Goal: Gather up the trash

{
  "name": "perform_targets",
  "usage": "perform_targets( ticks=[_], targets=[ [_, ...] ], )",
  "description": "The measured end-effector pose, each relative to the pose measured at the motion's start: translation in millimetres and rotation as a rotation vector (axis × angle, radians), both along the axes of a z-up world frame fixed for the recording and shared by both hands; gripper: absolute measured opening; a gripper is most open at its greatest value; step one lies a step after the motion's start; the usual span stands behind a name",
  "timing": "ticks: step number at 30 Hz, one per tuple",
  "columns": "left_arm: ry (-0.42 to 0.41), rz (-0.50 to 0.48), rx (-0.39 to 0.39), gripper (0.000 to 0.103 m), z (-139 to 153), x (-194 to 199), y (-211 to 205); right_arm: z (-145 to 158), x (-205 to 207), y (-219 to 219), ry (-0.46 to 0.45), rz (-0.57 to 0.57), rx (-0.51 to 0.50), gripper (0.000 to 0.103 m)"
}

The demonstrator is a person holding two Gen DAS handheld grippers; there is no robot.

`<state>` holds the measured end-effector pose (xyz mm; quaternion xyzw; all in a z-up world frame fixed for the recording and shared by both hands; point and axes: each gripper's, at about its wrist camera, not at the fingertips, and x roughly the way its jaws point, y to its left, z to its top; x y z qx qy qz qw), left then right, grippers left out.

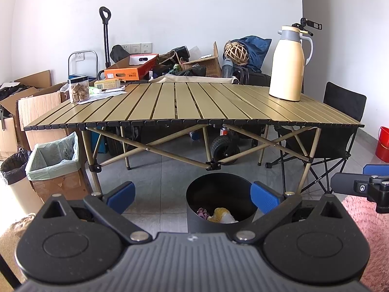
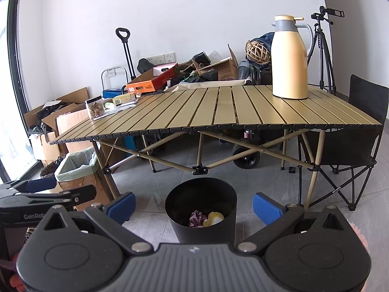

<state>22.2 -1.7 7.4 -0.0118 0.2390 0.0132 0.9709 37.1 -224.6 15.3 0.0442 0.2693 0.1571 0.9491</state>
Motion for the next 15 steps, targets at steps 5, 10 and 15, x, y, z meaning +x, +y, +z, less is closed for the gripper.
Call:
perform_targets(
  ticks=[5,10,15],
  targets=[
    [0.001,0.001,-0.001,0.103,-0.9,0.0,0.6,-0.2,0.3,0.2,0.0,0.001,-0.001,0.103],
    [0.008,-0.002,-0.005,0.103,-2.9,1.3,2.6,-1.9,1.5,-0.1,0.001,0.002,-0.004,0.103],
    [0.002,-0.007,-0.004,0.103,-3.8,1.9,3.4,-3.5,2.5,-1.3,0.005,0.001,-0.004,0.103]
  ],
)
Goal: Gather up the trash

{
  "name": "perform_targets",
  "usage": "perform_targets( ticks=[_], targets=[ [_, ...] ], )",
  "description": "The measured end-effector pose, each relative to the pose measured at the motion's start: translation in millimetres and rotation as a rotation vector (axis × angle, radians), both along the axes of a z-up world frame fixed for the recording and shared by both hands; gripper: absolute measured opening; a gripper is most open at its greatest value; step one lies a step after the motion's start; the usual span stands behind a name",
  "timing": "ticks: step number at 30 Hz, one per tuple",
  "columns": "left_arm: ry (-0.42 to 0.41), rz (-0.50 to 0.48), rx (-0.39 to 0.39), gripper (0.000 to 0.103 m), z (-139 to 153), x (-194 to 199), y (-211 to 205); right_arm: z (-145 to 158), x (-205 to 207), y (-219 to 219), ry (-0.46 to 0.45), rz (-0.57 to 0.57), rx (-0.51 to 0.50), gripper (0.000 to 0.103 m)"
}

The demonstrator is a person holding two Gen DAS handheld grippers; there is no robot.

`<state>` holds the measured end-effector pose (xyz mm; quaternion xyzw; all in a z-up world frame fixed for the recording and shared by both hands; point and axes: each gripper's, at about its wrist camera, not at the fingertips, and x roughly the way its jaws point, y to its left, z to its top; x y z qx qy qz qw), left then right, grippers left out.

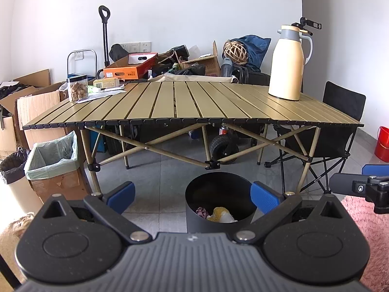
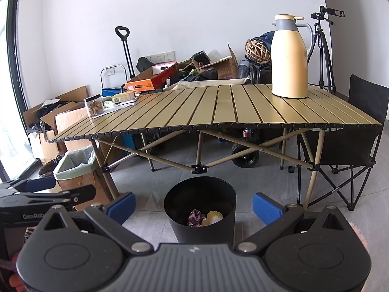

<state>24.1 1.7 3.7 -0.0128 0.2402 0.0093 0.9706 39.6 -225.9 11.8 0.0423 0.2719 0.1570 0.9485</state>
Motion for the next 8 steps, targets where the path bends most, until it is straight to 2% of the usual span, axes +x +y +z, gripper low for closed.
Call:
perform_targets(
  ticks=[8],
  targets=[
    [-0.006,-0.005,-0.003,0.103,-1.4,1.0,-2.1,-2.1,2.3,-0.3,0.004,0.003,-0.001,0.103]
  ],
)
